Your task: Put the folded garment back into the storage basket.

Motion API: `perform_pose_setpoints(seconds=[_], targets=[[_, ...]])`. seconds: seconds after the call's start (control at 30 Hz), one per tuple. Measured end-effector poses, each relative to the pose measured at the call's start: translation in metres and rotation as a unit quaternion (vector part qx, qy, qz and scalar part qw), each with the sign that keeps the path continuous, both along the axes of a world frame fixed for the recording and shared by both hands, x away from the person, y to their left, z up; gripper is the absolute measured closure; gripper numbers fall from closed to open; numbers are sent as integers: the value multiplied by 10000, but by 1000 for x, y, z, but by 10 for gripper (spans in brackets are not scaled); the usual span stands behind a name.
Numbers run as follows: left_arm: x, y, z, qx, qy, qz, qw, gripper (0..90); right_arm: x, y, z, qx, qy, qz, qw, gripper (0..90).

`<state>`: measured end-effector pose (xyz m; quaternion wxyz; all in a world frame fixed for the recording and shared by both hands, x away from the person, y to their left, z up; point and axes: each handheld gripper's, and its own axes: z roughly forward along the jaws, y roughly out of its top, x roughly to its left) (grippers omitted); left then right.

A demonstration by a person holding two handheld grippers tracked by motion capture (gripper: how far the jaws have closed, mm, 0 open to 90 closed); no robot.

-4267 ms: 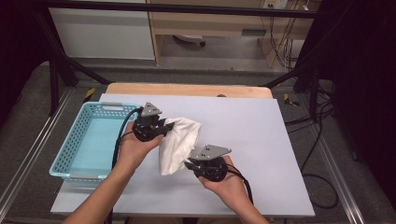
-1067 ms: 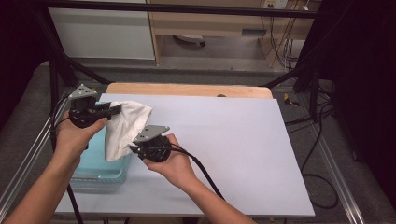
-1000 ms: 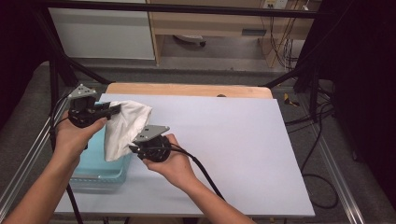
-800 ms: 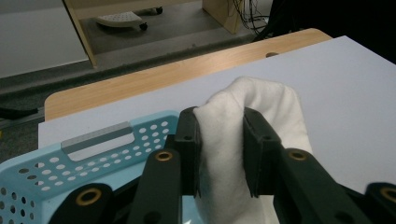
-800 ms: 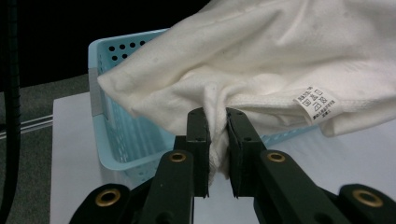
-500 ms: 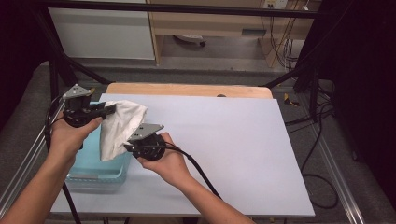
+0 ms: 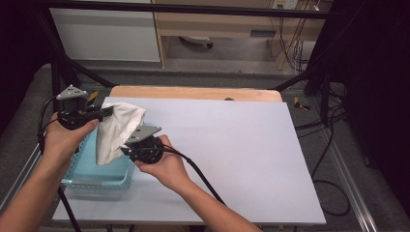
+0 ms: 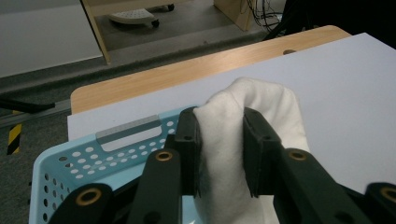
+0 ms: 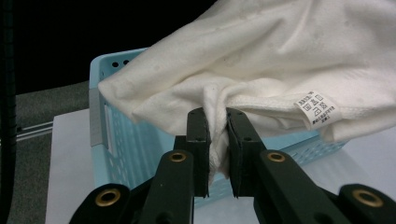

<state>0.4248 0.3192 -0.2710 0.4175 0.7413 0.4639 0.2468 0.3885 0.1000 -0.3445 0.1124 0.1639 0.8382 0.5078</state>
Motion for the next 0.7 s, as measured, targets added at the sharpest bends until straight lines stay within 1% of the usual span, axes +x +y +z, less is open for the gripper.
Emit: perform_pose_setpoints(seconds=[0.2, 0.4, 0.7], targets=[[0, 2, 0, -2, -22, 43, 10000, 702, 1, 3, -1, 14, -54, 25, 10000, 809], [-1, 4, 0, 45, -23, 44, 10000, 702, 1, 5, -2, 24, -52, 12, 10000, 809], [-1, 6, 1, 54, -2, 53, 10000, 701, 1, 9, -3, 50, -25, 14, 10000, 809]])
